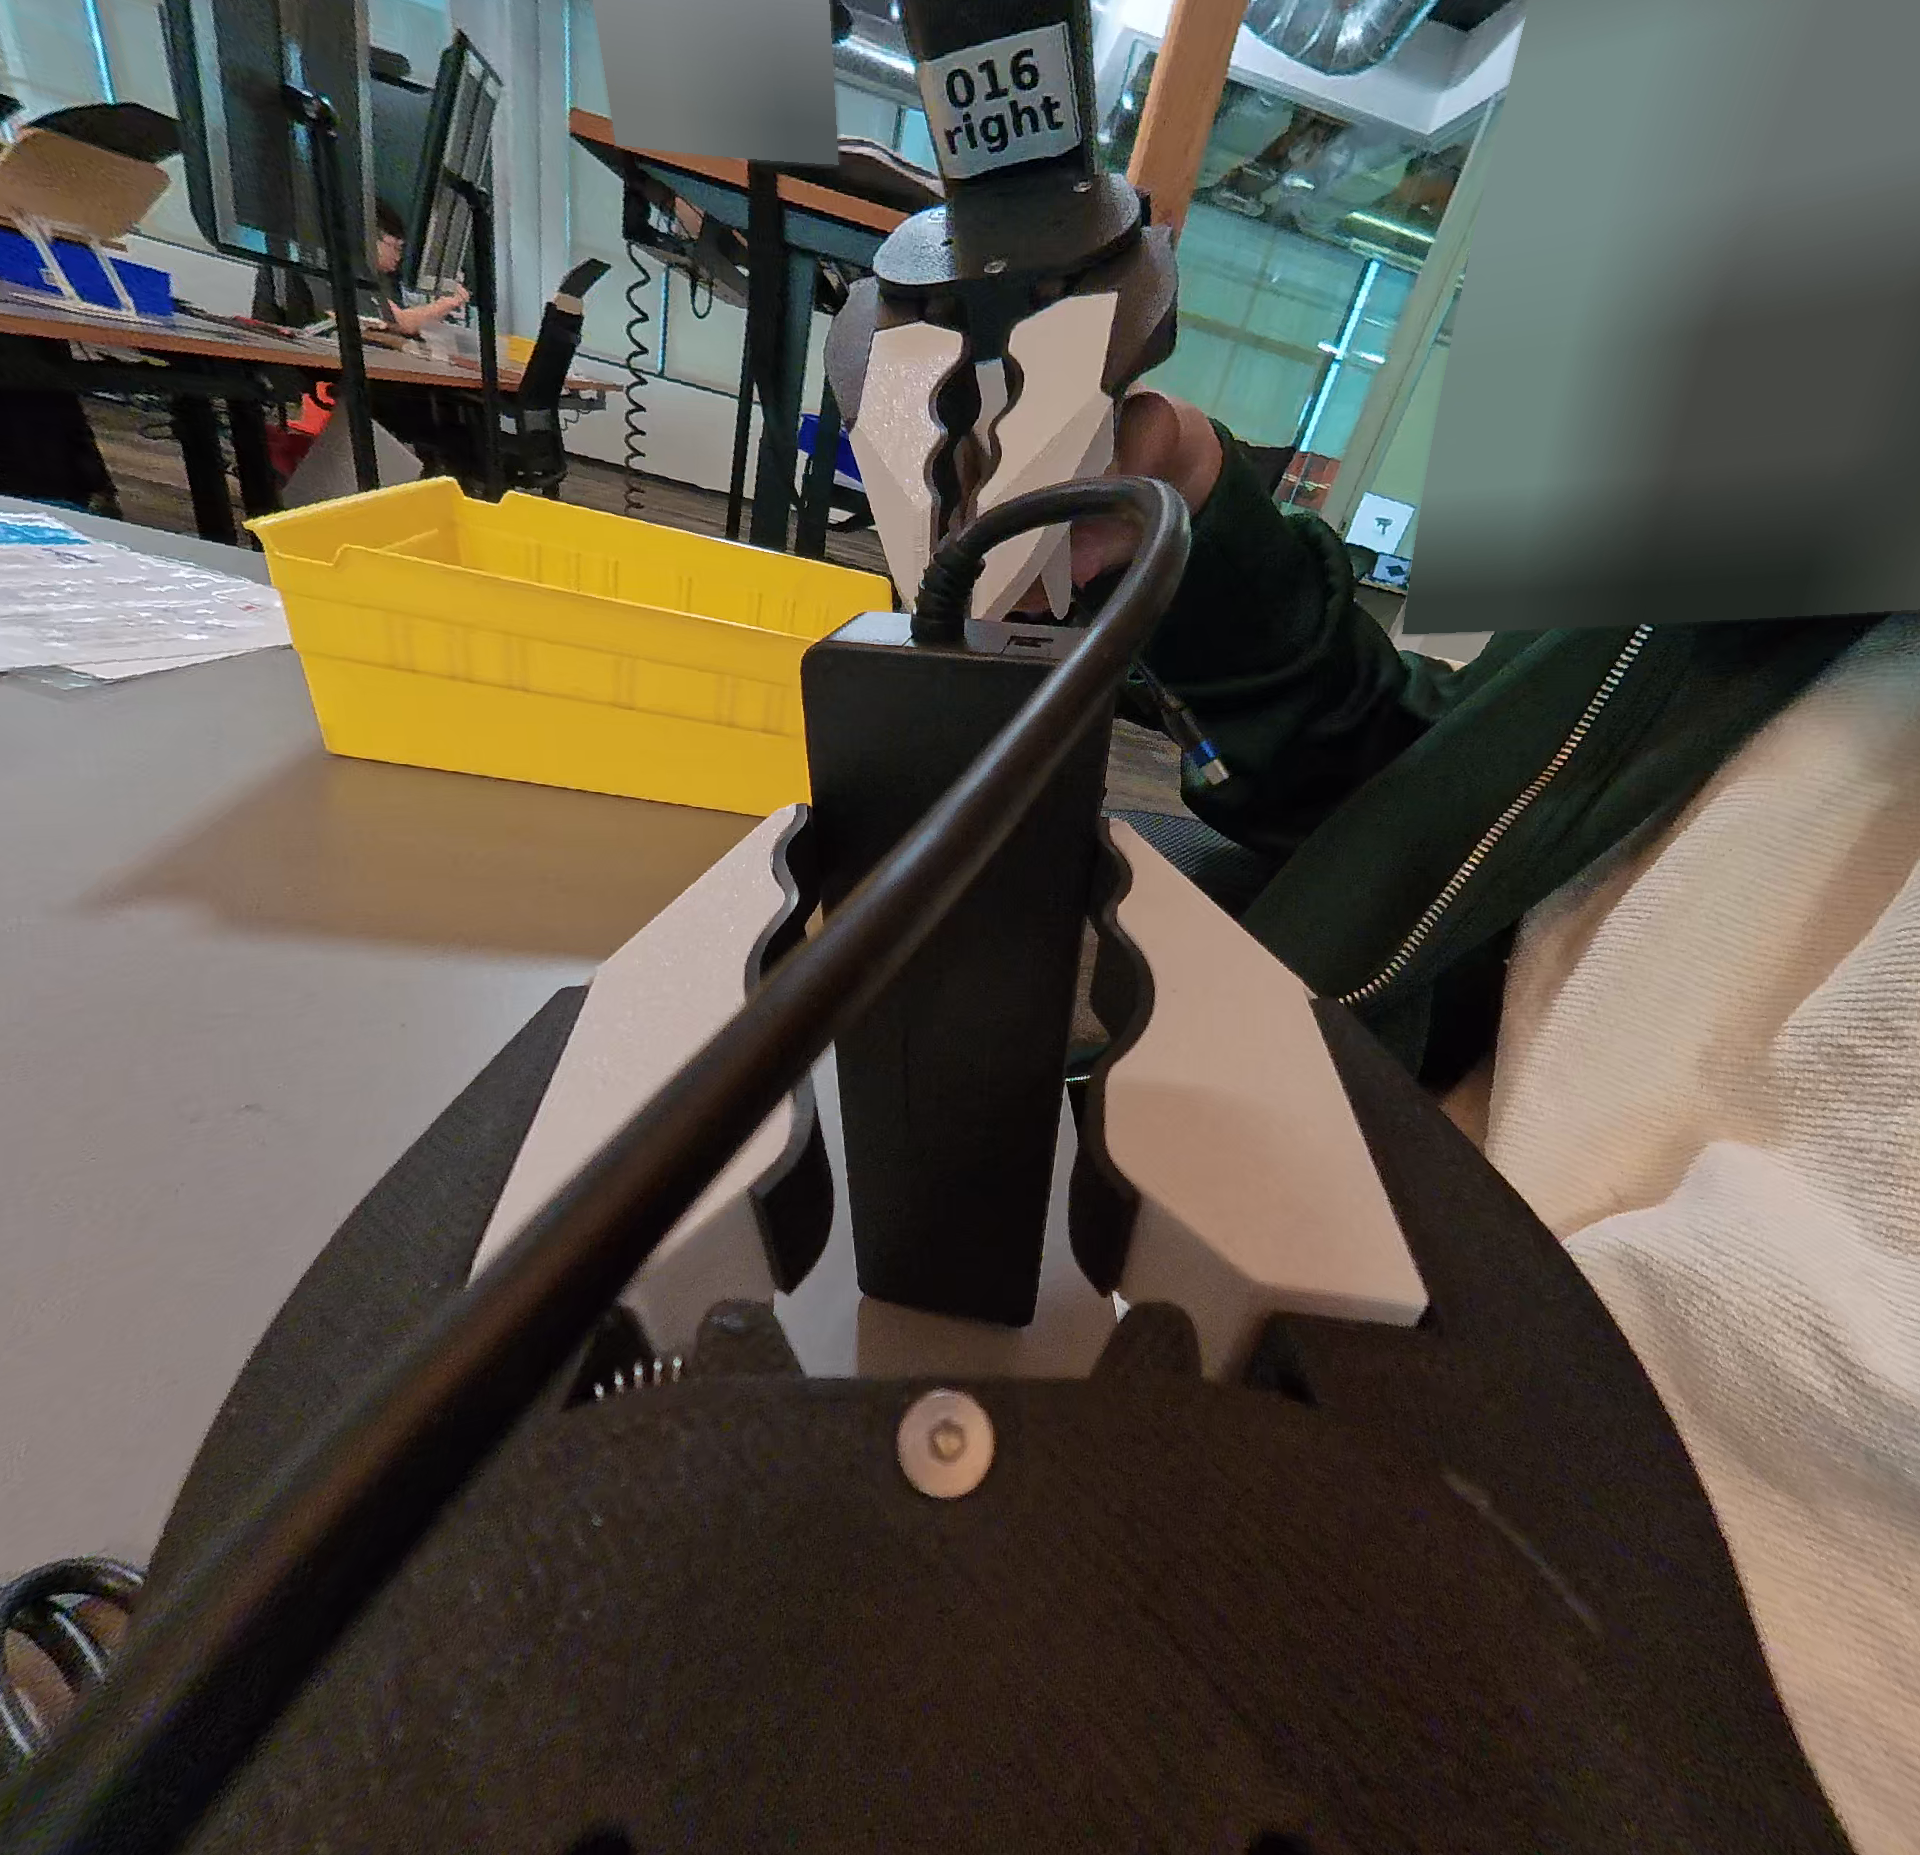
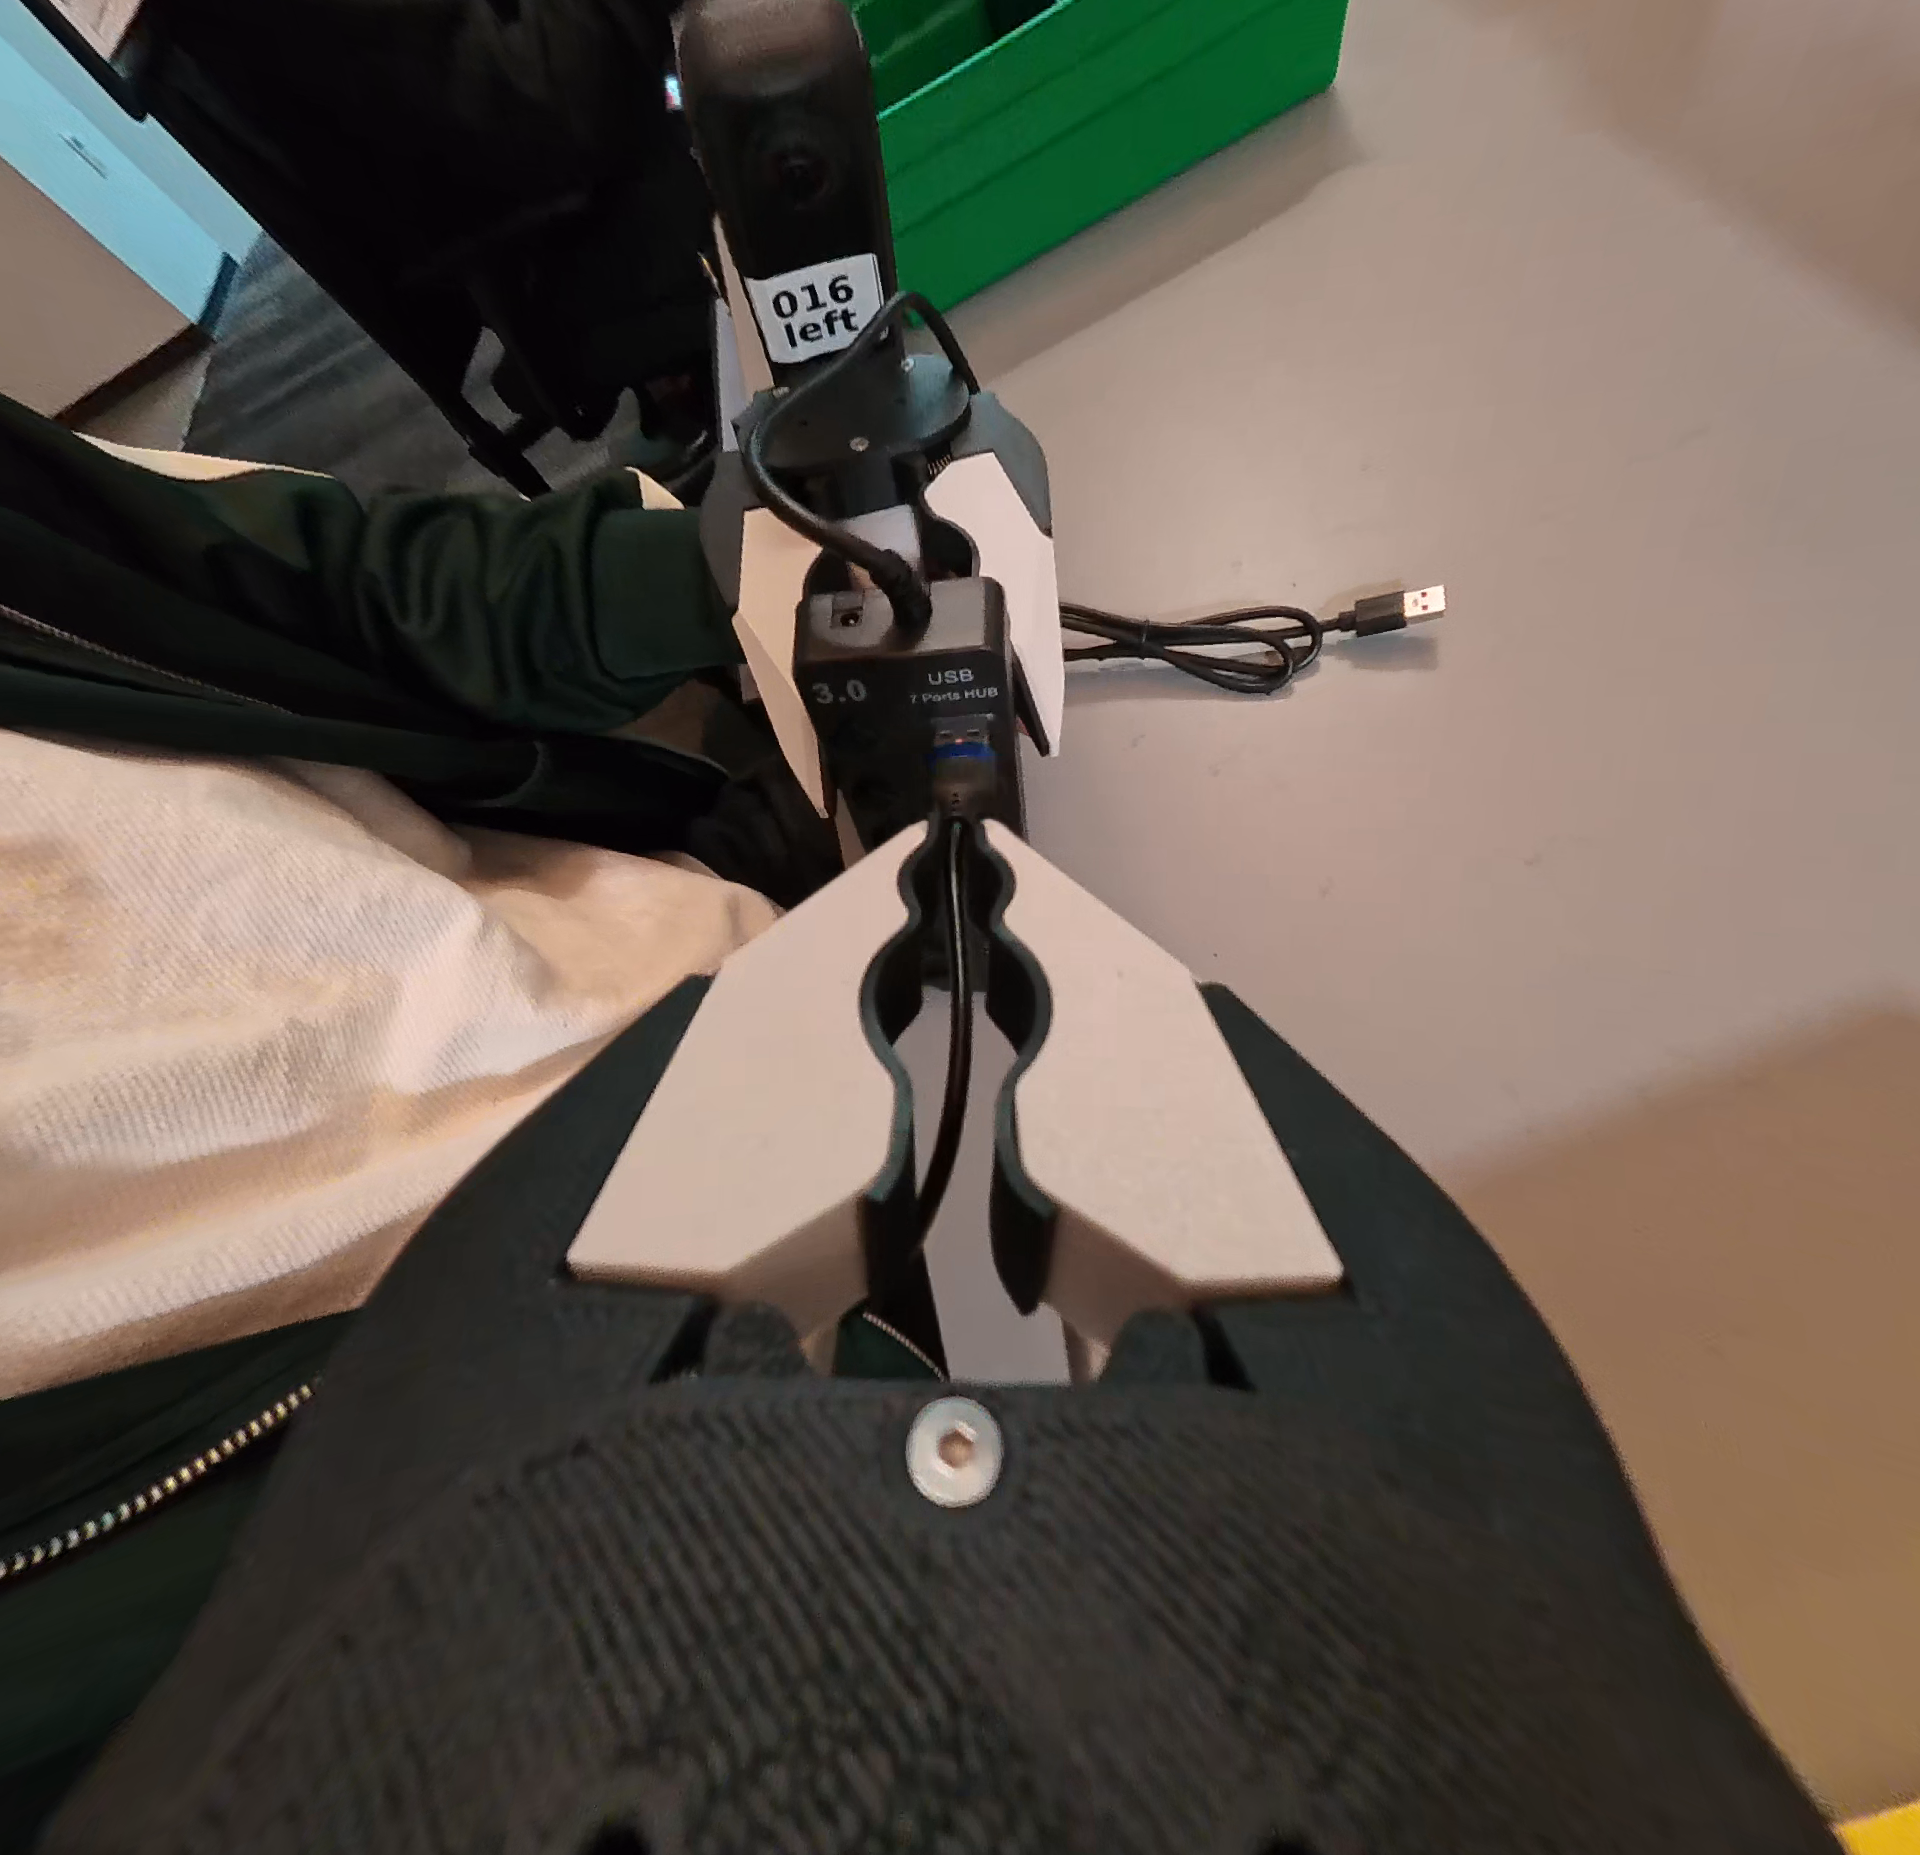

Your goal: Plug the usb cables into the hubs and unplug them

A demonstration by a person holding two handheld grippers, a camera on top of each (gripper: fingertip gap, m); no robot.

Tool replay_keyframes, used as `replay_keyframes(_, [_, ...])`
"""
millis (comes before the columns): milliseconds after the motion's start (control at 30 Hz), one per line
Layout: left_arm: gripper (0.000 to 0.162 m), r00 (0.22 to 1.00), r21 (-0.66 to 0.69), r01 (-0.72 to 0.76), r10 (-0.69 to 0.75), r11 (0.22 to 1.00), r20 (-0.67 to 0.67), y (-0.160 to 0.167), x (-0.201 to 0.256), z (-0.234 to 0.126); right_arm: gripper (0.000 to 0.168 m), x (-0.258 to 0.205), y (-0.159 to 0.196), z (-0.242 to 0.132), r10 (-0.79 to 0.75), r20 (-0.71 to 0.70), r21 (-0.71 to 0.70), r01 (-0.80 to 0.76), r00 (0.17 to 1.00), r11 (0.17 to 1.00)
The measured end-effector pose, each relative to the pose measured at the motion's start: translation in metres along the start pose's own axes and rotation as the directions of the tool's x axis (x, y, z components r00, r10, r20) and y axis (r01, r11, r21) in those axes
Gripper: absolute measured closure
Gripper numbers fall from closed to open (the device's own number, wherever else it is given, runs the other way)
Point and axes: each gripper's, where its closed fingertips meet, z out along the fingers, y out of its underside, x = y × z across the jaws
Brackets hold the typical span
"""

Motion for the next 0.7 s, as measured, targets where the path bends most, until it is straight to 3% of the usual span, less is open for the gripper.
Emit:
replay_keyframes(433, [0.112,0.998,0.089,0.047,-0.051,0.995,0.041,-0.01,-0.013,-0.009,0.166,0.009,0.0,0.011,-0.002,-0.016,0.035,0.002,1.0,0.999])
replay_keyframes(700, [0.113,0.993,0.147,0.066,-0.08,0.987,0.09,-0.018,-0.027,-0.019,0.166,0.027,0.018,0.025,0.018,-0.058,-0.026,-0.02,0.998,0.999])
